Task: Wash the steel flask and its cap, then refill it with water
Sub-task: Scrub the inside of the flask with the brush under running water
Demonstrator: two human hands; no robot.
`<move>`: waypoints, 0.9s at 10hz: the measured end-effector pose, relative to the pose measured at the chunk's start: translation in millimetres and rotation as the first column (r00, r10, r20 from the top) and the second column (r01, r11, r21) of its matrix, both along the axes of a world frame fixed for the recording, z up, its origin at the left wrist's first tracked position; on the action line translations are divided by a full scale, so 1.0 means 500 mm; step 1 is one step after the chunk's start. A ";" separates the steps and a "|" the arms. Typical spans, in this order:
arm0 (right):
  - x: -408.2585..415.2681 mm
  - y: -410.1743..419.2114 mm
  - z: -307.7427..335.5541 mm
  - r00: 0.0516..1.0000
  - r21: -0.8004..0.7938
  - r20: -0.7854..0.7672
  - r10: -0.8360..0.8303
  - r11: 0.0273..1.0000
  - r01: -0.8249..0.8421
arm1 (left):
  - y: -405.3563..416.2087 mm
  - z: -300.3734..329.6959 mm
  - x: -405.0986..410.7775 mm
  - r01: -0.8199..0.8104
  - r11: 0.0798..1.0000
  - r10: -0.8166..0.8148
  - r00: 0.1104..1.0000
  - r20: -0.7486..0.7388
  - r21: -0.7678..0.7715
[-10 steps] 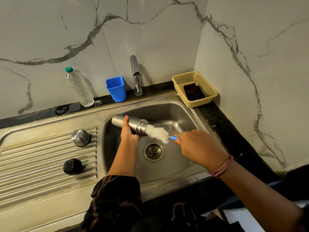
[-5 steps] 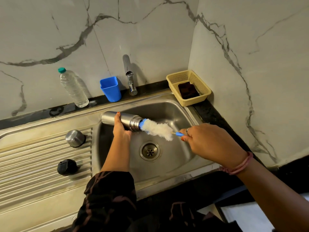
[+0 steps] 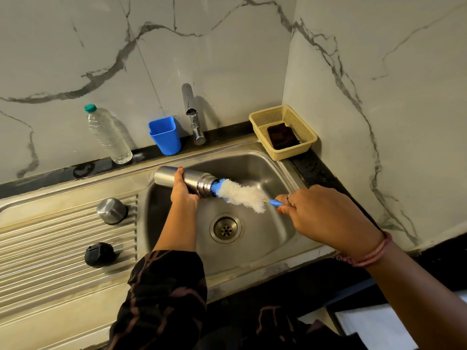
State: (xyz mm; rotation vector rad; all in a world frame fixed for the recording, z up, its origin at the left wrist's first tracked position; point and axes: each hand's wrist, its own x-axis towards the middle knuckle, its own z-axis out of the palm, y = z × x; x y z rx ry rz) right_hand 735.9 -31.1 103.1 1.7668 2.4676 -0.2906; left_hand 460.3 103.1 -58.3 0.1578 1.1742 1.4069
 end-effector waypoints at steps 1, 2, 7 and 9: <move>0.002 0.002 0.000 1.000 -0.010 -0.015 -0.022 1.000 0.022 | 0.006 -0.002 -0.002 -0.010 1.000 0.010 1.000 0.002 -0.006; 0.006 0.007 -0.001 0.999 -0.010 -0.023 -0.028 1.000 0.028 | 0.012 -0.005 -0.005 -0.012 1.000 0.012 1.000 -0.026 -0.002; 0.014 0.011 0.025 0.999 0.016 0.036 -0.012 1.000 0.011 | 0.017 -0.019 0.008 -0.047 0.999 0.047 0.997 0.055 -0.007; 0.020 0.012 0.034 0.998 0.025 0.059 0.005 1.000 -0.006 | 0.024 -0.011 0.016 -0.033 0.999 0.034 0.997 0.062 -0.015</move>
